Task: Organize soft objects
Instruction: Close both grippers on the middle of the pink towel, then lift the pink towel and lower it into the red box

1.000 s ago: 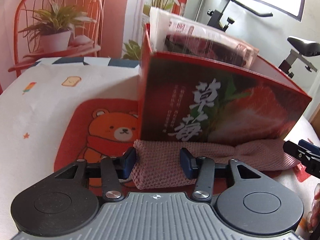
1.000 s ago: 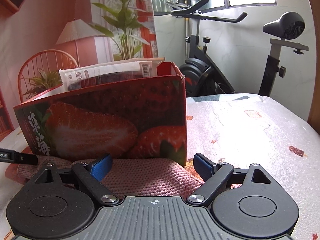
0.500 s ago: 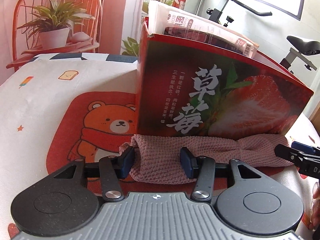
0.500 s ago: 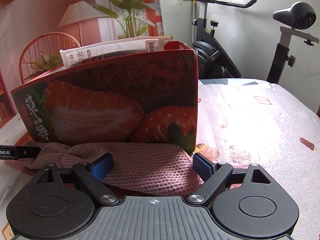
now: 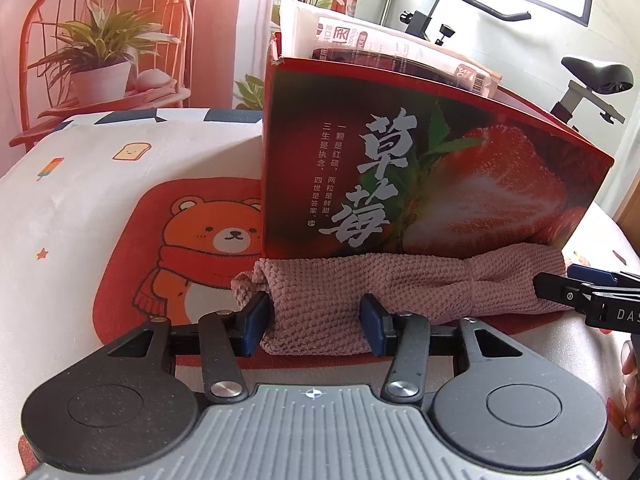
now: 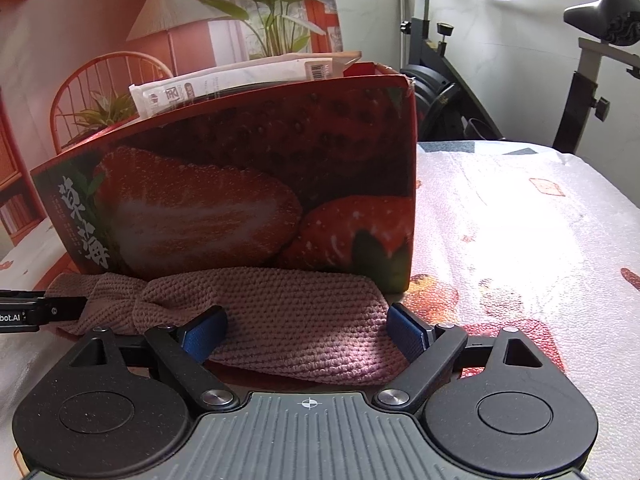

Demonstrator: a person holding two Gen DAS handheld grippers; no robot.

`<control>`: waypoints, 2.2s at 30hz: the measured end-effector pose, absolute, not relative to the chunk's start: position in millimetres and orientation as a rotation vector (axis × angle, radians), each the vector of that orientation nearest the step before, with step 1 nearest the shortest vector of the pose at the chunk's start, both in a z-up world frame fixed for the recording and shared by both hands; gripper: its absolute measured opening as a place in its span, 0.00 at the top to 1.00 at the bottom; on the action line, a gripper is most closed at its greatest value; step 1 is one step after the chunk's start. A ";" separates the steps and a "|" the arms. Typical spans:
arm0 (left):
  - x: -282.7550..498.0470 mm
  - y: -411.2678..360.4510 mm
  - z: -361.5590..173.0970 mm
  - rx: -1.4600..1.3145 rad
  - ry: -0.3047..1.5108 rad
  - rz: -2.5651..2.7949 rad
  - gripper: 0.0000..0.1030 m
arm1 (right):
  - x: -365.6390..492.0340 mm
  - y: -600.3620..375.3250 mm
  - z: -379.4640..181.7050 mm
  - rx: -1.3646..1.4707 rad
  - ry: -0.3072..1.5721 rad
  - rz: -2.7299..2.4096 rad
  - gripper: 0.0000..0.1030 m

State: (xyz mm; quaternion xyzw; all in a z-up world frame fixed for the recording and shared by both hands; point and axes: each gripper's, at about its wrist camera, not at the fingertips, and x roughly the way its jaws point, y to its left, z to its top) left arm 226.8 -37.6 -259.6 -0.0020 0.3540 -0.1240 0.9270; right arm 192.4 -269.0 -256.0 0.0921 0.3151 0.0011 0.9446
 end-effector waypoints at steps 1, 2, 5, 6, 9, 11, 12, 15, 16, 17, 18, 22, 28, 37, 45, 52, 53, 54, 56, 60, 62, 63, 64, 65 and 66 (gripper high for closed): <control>226.4 -37.9 -260.0 -0.004 0.724 -0.254 0.50 | 192.5 -268.7 -256.0 0.187 0.643 0.009 0.16; 226.6 -37.9 -260.1 -0.005 0.723 -0.253 0.50 | 192.9 -268.4 -256.0 0.185 0.647 0.019 0.16; 226.9 -37.9 -260.3 -0.004 0.721 -0.251 0.50 | 193.2 -268.2 -256.1 0.183 0.651 0.030 0.16; 226.6 -38.0 -260.4 -0.004 0.720 -0.251 0.50 | 193.0 -268.4 -256.0 0.184 0.651 0.032 0.16; 226.4 -38.0 -260.5 -0.004 0.720 -0.250 0.50 | 191.8 -268.4 -256.0 0.184 0.652 0.045 0.16; 225.7 -38.5 -260.7 -0.001 0.718 -0.248 0.50 | 191.7 -266.8 -255.7 0.176 0.654 0.056 0.16; 225.3 -38.5 -260.7 0.001 0.717 -0.247 0.50 | 192.2 -265.7 -255.6 0.170 0.657 0.068 0.16; 224.8 -38.4 -260.7 0.002 0.717 -0.247 0.50 | 190.2 -262.0 -255.0 0.146 0.659 0.103 0.23; 224.7 -38.2 -260.8 -0.001 0.717 -0.247 0.50 | 189.7 -261.3 -254.8 0.141 0.658 0.109 0.26; 224.7 -38.1 -260.8 -0.001 0.716 -0.247 0.50 | 188.9 -261.1 -254.5 0.140 0.657 0.115 0.27; 224.4 -38.1 -260.8 -0.001 0.716 -0.247 0.50 | 188.4 -261.4 -254.1 0.142 0.657 0.118 0.27; 223.9 -39.4 -261.0 0.005 0.715 -0.244 0.50 | 187.4 -264.2 -253.2 0.161 0.652 0.118 0.30; 223.7 -39.8 -261.0 0.008 0.714 -0.244 0.50 | 187.0 -270.9 -252.6 0.196 0.629 0.038 0.28; 223.0 -40.9 -261.3 0.015 0.710 -0.240 0.50 | 191.3 -274.1 -252.7 0.198 0.647 0.041 0.24; 222.0 -40.8 -261.2 0.009 0.708 -0.232 0.50 | 190.6 -267.8 -252.7 0.175 0.650 0.087 0.44; 218.7 -40.7 -259.5 -0.002 0.715 -0.251 0.76 | 187.0 -266.1 -252.0 0.179 0.644 0.130 0.70; 218.7 -39.7 -258.8 -0.014 0.721 -0.260 0.80 | 187.2 -266.0 -251.0 0.179 0.642 0.138 0.73; 218.4 -39.0 -258.3 -0.029 0.730 -0.273 0.84 | 185.9 -265.5 -250.5 0.180 0.639 0.150 0.80; 215.1 -39.9 -257.1 -0.032 0.735 -0.279 0.85 | 182.2 -262.0 -248.6 0.162 0.628 0.163 0.83; 203.5 -41.5 -252.0 -0.023 0.718 -0.295 0.86 | 171.5 -256.0 -240.6 0.123 0.593 0.152 0.84; 196.8 -41.7 -244.7 -0.018 0.693 -0.304 0.87 | 164.2 -253.9 -234.1 0.119 0.574 0.151 0.85; 192.8 -41.9 -239.5 -0.014 0.672 -0.311 0.87 | 160.1 -253.7 -229.9 0.119 0.560 0.151 0.85; 187.4 -42.1 -233.8 -0.008 0.649 -0.317 0.87 | 156.2 -253.6 -225.0 0.119 0.545 0.150 0.85; 184.1 -42.0 -226.3 -0.005 0.620 -0.322 0.87 | 152.2 -253.4 -218.4 0.119 0.523 0.149 0.85; 181.7 -41.6 -219.6 -0.001 0.595 -0.327 0.87 | 148.3 -254.1 -211.0 0.122 0.501 0.150 0.85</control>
